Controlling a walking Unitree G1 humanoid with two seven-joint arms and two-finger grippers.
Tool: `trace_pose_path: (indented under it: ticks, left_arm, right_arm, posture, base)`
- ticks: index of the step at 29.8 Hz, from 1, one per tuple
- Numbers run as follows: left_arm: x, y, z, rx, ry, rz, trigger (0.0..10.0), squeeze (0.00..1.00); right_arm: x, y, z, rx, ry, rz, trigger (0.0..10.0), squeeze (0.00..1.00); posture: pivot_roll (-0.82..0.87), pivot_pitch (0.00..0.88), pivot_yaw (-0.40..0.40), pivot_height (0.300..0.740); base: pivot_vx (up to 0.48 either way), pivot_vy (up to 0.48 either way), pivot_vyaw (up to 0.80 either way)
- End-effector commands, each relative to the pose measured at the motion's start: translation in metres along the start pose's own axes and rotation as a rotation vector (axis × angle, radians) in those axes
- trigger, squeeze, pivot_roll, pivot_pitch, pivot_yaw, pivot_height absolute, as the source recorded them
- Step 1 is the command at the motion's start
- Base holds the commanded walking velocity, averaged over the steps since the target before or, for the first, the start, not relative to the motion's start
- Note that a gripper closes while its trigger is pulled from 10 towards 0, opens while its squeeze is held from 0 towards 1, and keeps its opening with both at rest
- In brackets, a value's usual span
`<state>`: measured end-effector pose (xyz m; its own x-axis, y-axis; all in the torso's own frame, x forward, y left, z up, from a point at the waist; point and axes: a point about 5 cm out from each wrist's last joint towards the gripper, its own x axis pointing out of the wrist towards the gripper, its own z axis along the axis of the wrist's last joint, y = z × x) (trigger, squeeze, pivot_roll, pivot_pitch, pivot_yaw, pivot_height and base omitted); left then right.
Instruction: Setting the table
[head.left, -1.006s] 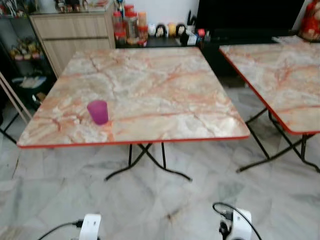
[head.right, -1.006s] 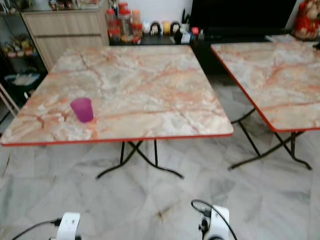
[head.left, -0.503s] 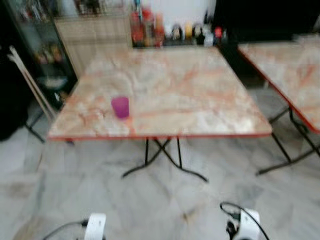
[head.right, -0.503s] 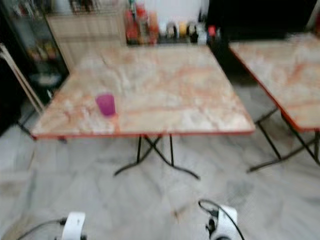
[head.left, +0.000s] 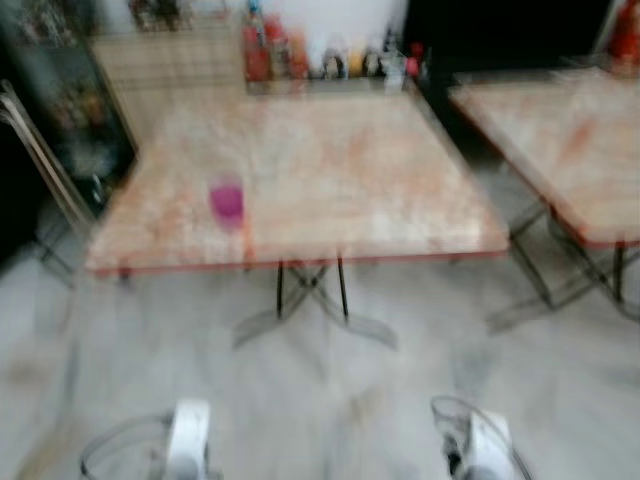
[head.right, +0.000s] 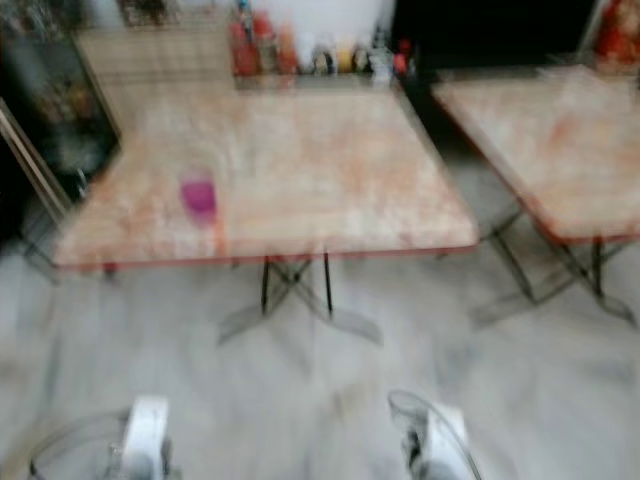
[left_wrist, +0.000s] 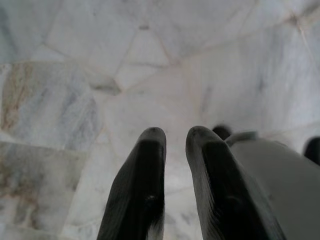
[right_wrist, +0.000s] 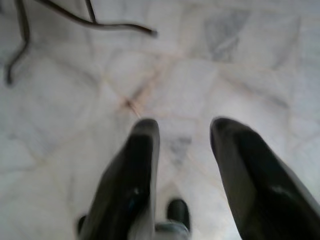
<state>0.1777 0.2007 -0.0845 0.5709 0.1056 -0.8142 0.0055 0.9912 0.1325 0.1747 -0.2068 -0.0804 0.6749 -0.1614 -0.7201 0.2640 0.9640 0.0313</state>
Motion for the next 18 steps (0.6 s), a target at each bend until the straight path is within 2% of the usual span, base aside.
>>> trace_pose_path:
  ticks: [1, 18]
  left_arm:
    - [0.0009, 0.0070, 0.0065, 0.020, -0.015, 0.017, 10.0, 0.00]
    - [0.0005, 0.0092, 0.0053, 0.018, -0.015, 0.023, 10.0, 0.00]
  right_arm:
    - [0.0011, 0.0065, 0.0017, 0.009, -0.002, 0.013, 10.0, 0.00]
    - [0.0011, 0.0074, 0.0012, 0.016, 0.002, 0.009, 10.0, 0.00]
  posture:
    - [-0.02, 0.000, 0.032, 0.740]
    - [-0.01, 0.000, 0.035, 0.740]
  base:
    - [0.251, 0.000, 0.00]
    - [0.256, 0.000, 0.00]
